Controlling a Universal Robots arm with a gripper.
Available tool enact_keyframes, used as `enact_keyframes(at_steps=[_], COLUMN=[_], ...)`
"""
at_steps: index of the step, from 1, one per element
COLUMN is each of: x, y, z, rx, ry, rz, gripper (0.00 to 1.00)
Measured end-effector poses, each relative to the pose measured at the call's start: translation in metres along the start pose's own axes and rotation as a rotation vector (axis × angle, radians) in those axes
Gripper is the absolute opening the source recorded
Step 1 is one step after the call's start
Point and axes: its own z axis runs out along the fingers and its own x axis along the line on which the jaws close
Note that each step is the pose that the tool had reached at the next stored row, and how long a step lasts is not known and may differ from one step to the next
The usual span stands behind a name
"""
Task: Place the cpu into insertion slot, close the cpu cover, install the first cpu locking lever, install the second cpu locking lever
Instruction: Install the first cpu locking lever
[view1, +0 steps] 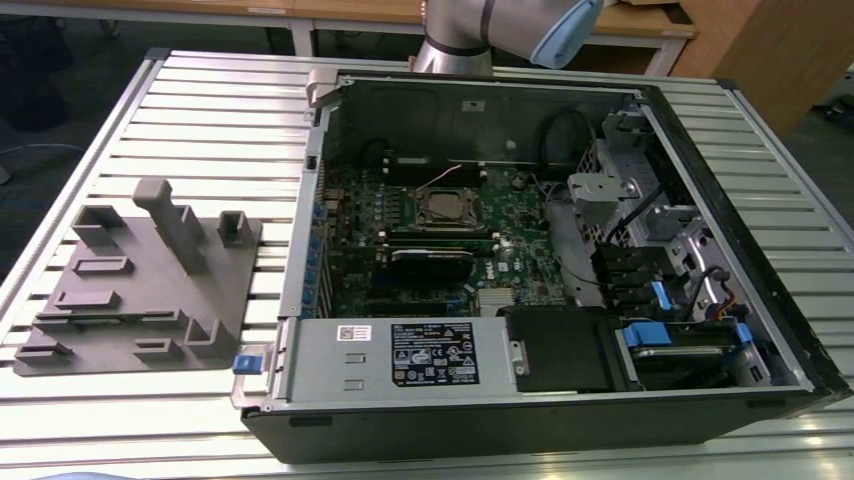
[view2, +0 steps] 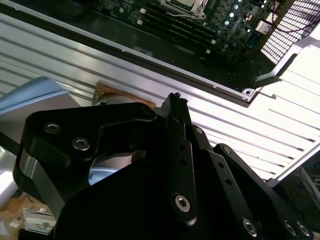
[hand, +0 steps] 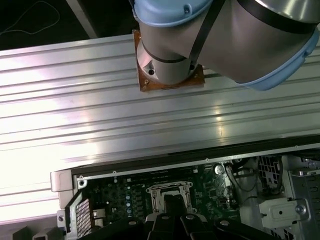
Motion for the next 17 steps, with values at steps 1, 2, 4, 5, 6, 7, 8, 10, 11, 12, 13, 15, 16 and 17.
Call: enact_keyframes(at_steps=[1, 2, 4, 5, 6, 7, 8, 10, 11, 12, 13, 15, 16, 17], x=[-0.0001, -0.0003, -0.0005, -0.0005, -0.0006, -0.0006, -0.0006, -0.0007, -0.0007, -0.0007, -0.0007, -0.0007, -0.0007, -0.0007], y=[-0.0014, -0.0026, -0.0047, -0.0056, -0.0064, -0.0071, -0.0077, -0.0088, -0.0094, -0.0100, -0.0106, -0.0107, -0.0107, -0.0107], z=[0.0017, 0.0033, 0.0066, 0.0083, 0.0101, 0.0119, 0.0137, 0.0171, 0.0188, 0.0206, 0.0222, 0.0227, 0.0228, 0.0228], rx=[0.0000, 0.0000, 0.0000, -0.0001, -0.0001, -0.0001, -0.0001, 0.0000, 0.0000, 0.0000, -0.0002, 0.0000, 0.0000, 0.0000], ry=[0.0000, 0.0001, 0.0001, 0.0000, 0.0000, 0.0000, 0.0000, 0.0001, 0.0001, 0.0001, 0.0000, 0.0000, 0.0001, 0.0000], rz=[0.000, 0.000, 0.000, 0.000, 0.000, 0.000, 0.000, 0.000, 0.000, 0.000, 0.000, 0.000, 0.000, 0.000], gripper=[0.11, 0.11, 0.11, 0.11, 0.11, 0.11, 0.11, 0.11, 0.11, 0.11, 0.11, 0.11, 0.11, 0.11])
